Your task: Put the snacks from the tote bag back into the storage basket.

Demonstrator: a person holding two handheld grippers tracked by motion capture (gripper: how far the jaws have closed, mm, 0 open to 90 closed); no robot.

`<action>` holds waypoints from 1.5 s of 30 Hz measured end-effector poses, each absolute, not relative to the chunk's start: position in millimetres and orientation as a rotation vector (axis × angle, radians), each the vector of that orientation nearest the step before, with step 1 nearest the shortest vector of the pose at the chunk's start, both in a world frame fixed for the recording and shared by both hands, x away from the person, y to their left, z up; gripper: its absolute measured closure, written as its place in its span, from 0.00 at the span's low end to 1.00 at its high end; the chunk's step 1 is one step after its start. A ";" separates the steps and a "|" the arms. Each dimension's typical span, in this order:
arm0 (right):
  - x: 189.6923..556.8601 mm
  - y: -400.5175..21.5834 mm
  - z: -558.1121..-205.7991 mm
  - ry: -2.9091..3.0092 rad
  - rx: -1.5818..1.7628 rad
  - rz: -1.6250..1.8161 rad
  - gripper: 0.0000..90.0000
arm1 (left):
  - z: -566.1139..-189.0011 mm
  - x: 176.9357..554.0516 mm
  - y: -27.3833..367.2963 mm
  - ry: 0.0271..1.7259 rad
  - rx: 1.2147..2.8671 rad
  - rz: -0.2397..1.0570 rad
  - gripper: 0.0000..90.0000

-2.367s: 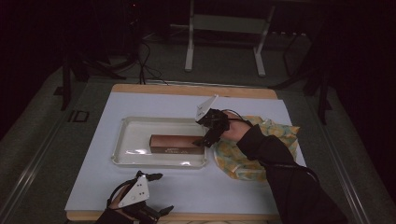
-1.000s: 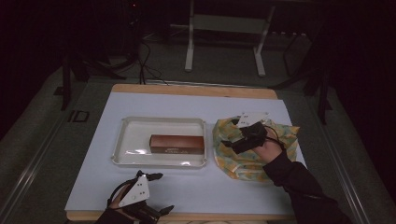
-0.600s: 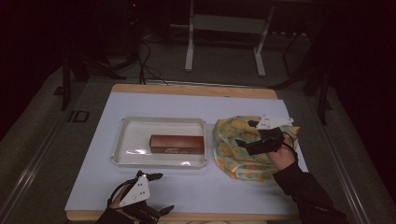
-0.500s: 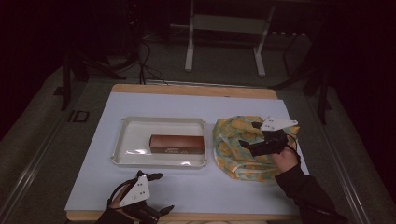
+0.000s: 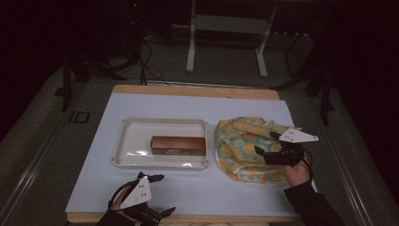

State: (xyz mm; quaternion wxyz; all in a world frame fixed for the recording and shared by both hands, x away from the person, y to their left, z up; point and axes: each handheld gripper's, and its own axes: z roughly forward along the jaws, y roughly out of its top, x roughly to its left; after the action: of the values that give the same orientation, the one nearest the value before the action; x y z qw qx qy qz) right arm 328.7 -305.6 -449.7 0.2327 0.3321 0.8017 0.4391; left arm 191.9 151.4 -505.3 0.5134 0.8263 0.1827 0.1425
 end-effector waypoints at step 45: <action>257.6 -341.9 -481.2 1.936 1.043 1.198 0.15 | -505.9 191.6 151.4 0.436 1.994 0.341 0.00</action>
State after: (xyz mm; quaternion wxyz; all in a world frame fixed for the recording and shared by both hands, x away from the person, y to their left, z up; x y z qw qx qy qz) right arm 257.6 -341.9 -481.2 0.3135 0.3954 0.7341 0.4544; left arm 191.6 151.4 -505.9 0.5107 0.8284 0.1813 0.1416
